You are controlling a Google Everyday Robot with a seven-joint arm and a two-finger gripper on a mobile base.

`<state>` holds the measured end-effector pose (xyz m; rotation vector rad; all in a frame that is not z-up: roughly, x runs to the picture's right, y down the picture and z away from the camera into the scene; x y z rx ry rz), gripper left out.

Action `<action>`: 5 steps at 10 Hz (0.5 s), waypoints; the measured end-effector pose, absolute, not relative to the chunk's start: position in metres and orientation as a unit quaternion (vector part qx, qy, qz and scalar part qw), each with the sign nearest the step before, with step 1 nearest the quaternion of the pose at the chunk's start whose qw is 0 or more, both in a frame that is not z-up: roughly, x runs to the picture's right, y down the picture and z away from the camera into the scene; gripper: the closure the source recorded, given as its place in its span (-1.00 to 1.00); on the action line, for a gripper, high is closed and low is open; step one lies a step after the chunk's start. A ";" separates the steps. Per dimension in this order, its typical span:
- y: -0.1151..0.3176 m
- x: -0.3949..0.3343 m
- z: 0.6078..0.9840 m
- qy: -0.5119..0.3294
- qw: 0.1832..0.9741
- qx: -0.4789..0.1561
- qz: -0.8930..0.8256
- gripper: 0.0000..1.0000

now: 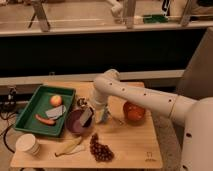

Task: Wipe purple bowl with eraser

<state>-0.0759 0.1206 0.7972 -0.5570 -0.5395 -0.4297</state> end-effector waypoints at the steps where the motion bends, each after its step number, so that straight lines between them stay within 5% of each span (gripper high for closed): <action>1: 0.122 -0.076 0.799 -0.263 0.902 -0.272 -0.208 -0.59; 5: 0.125 -0.080 0.803 -0.272 0.895 -0.281 -0.213 0.12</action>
